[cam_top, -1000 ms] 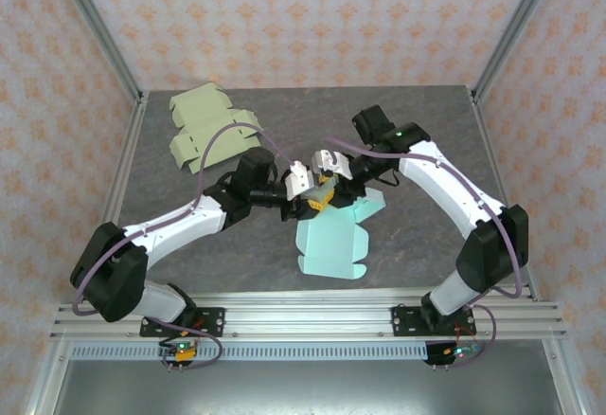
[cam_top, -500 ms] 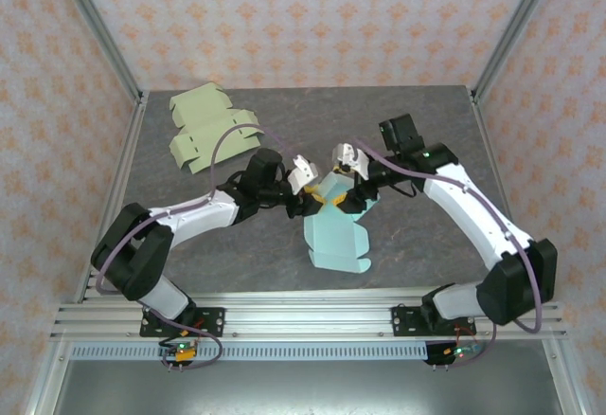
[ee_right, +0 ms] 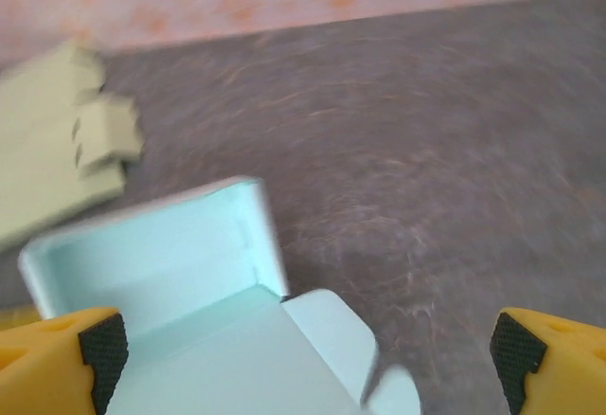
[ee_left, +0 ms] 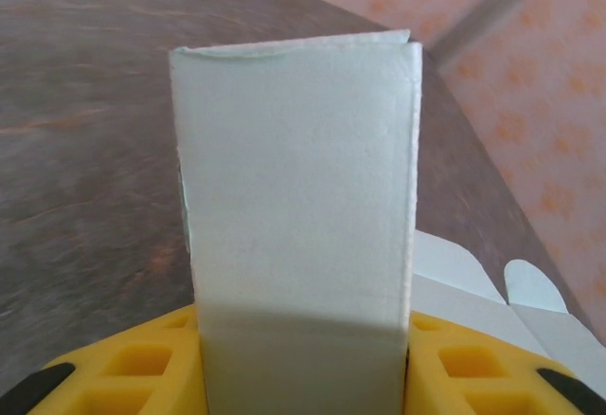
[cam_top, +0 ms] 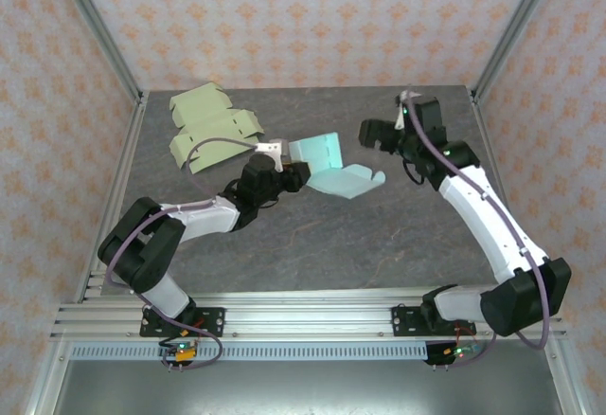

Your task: Fold the paper box

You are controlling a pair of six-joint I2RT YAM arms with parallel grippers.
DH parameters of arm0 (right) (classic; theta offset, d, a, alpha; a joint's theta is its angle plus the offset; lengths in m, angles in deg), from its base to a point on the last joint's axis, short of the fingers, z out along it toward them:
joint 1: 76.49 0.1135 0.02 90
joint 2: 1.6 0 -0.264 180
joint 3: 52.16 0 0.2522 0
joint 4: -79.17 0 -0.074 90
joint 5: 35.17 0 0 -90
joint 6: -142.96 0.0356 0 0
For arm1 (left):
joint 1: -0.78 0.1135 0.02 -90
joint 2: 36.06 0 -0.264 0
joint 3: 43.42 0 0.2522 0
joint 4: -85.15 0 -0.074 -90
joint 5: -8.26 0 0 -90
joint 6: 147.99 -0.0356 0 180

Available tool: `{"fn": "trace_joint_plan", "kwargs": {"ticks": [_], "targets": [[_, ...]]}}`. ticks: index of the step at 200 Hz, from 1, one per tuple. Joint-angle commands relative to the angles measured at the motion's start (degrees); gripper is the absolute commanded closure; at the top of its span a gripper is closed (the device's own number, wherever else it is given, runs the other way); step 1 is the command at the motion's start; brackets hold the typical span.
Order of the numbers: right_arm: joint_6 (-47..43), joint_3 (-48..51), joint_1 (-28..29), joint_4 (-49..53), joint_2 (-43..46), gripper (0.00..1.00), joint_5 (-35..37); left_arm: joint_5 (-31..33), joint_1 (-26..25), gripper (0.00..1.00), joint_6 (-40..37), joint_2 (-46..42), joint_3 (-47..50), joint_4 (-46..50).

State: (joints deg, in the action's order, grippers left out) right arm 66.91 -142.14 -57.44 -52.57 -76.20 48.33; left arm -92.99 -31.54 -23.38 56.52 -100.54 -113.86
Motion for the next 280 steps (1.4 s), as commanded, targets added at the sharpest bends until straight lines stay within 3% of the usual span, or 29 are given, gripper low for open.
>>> {"fn": "trace_joint_plan", "kwargs": {"ticks": [1, 35, 66, 81, 116, 129, 152, 168, 174, 185, 196, 206, 219, 241, 256, 280], "targets": [[32.87, -5.34, -0.68, 15.82, -1.52, 0.01, 5.69, 11.81, -1.46, 0.66, 8.76, 0.28, 0.90, -6.95], [55.61, 4.81, -0.35, 7.54, 0.76, 0.02, -11.84, 14.98, -2.49, 0.66, 10.56, 1.07, 0.48, -7.98], [61.79, 6.89, 0.85, 11.45, -1.01, 0.05, -11.89, 15.16, -2.70, 0.66, 14.64, 3.20, 0.85, -10.72], [62.10, 8.72, 0.99, 6.51, -2.19, 0.08, -14.24, 14.84, -2.97, 0.66, 15.17, 3.81, 0.52, -10.95], [64.20, 8.00, 1.19, -0.74, -5.25, 0.29, -15.67, 13.99, -3.45, 0.66, 16.14, 4.22, 0.35, -11.52], [65.06, 8.38, 1.43, -2.28, -5.69, 0.43, -14.47, 13.63, -3.54, 0.66, 16.79, 4.46, 0.41, -11.85], [67.74, 10.64, 1.40, -6.54, -6.61, 0.49, -13.94, 12.71, -3.52, 0.66, 18.40, 5.11, 0.38, -12.63], [66.29, 10.29, 1.42, -6.90, -8.35, 0.70, -13.42, 11.78, -3.54, 0.65, 19.12, 5.65, 0.16, -13.25], [65.05, 10.07, 1.36, -7.07, -8.92, 0.82, -13.15, 11.69, -3.50, 0.65, 19.59, 5.83, 0.22, -13.56], [62.81, 9.98, 1.07, -7.26, -9.64, 0.91, -12.69, 11.68, -3.54, 0.59, 20.10, 5.94, 0.61, -14.64], [58.30, 10.15, 0.58, -8.06, -9.94, 1.00, -11.72, 12.10, -3.46, 0.40, 20.36, 5.17, 1.38, -15.21], [52.44, 9.24, -0.39, -7.02, -10.49, 1.00, -11.30, 12.58, -3.37, 0.19, 19.58, 3.56, 2.39, -15.14], [42.54, 6.93, -1.58, -3.58, -11.16, 1.00, -10.26, 13.17, -3.14, 0.01, 17.75, 0.14, 3.80, -13.59], [19.32, 2.90, -1.72, -0.02, -11.79, 1.00, -7.80, 12.18, -1.85, 0.00, 14.12, -6.82, 5.12, -6.64], [2.14, 1.24, -1.58, 1.77, -11.63, 1.00, -10.28, 11.47, -0.12, 0.00, 12.41, -11.19, 4.42, 2.18], [-22.81, 0.89, -1.47, 5.43, -10.89, 1.00, -16.87, 9.60, 3.89, 0.00, 7.71, -15.24, 4.78, 8.80]]}}
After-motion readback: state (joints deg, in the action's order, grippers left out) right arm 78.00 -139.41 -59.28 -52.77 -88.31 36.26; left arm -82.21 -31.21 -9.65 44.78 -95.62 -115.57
